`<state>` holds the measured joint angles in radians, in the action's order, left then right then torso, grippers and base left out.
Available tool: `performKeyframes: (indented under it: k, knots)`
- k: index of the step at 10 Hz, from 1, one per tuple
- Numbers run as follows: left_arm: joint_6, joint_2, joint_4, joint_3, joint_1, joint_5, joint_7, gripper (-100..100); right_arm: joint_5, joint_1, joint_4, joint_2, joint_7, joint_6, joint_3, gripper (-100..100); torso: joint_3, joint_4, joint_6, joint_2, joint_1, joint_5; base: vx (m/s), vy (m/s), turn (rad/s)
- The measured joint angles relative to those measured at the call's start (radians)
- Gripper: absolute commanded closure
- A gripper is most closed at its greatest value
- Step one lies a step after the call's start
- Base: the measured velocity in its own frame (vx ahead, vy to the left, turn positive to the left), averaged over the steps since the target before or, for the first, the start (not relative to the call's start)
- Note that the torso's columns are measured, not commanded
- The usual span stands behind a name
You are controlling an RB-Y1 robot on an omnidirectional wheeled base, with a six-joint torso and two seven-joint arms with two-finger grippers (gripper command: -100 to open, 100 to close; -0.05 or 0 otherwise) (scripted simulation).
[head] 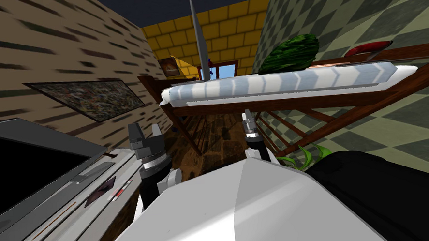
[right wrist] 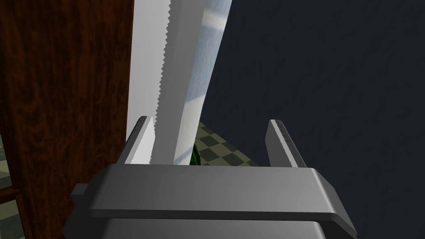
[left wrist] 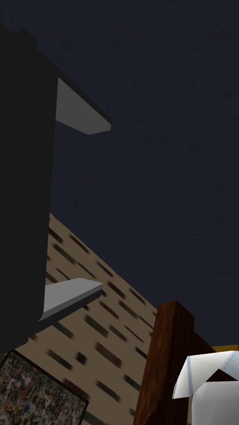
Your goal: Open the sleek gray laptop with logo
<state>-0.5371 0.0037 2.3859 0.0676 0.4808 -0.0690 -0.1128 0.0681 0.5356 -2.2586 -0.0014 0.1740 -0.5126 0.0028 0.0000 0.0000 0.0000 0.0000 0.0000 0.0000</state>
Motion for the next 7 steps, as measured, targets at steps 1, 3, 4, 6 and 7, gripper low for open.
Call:
performKeyframes:
  k: [1, 3, 4, 6, 7]
  knots:
    - [0.000, 0.000, 0.000, 0.000, 0.000, 0.000, 0.000, 0, 0.000, 0.000, 0.000, 0.000, 0.000, 0.000, 0.000, 0, 0.000, 0.000, 0.000, 0.000, 0.000, 0.000, 0.000, 0.000, 0.000]
    - [0.007, 0.027, 0.001, -0.005, -0.027, 0.006, 0.006, -100, 0.000, 0.000, 0.000, 0.000, 0.000, 0.000, 0.000, 0, 0.000, 0.000, 0.000, -0.001, 0.001, 0.000, 0.010, 0.010, -0.056]
    - [0.023, 0.053, 0.008, -0.010, -0.060, 0.012, 0.014, -100, 0.000, 0.000, 0.000, 0.000, 0.000, 0.000, 0.000, 0, -0.001, 0.000, 0.000, -0.001, 0.001, 0.000, 0.014, 0.021, -0.076]
    - [0.045, 0.094, 0.014, -0.007, -0.119, 0.021, 0.025, -100, 0.000, 0.000, 0.000, 0.000, 0.000, 0.000, 0.000, 0, 0.000, 0.000, 0.000, 0.000, 0.001, 0.000, 0.011, 0.022, -0.037]
    - [0.054, 0.099, 0.015, -0.002, -0.142, 0.021, 0.026, -100, 0.000, 0.000, 0.000, 0.000, 0.000, 0.000, 0.000, 0, 0.000, 0.000, 0.000, 0.000, 0.000, 0.000, 0.010, 0.012, -0.058]
